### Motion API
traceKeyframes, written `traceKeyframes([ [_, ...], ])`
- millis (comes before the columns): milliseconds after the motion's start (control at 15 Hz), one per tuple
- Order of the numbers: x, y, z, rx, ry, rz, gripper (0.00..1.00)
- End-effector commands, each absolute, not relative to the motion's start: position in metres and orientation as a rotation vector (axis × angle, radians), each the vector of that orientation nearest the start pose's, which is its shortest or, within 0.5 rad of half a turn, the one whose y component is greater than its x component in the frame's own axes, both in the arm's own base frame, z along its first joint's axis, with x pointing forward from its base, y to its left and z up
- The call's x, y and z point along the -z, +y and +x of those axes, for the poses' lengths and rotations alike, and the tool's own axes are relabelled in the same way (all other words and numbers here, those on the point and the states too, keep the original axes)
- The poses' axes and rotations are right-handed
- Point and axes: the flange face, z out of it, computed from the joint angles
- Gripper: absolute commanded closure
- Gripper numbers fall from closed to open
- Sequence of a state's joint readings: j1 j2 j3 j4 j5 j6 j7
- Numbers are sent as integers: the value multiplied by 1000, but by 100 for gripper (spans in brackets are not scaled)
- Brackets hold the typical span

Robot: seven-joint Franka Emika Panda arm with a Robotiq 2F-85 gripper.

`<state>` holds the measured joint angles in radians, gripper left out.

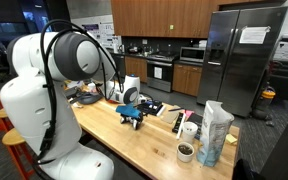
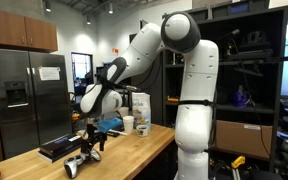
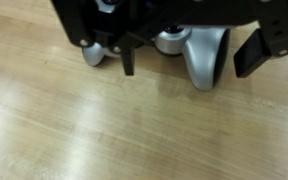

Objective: Put the console on top of the black box.

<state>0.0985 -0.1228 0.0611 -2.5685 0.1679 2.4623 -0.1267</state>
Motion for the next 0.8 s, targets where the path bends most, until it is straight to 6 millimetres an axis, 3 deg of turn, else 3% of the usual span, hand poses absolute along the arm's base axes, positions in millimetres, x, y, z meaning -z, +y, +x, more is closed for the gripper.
traceKeyframes([
  [0, -310, 70, 437, 23, -237, -3033, 0],
  [733, -332, 76, 448, 138, -276, -3039, 0],
])
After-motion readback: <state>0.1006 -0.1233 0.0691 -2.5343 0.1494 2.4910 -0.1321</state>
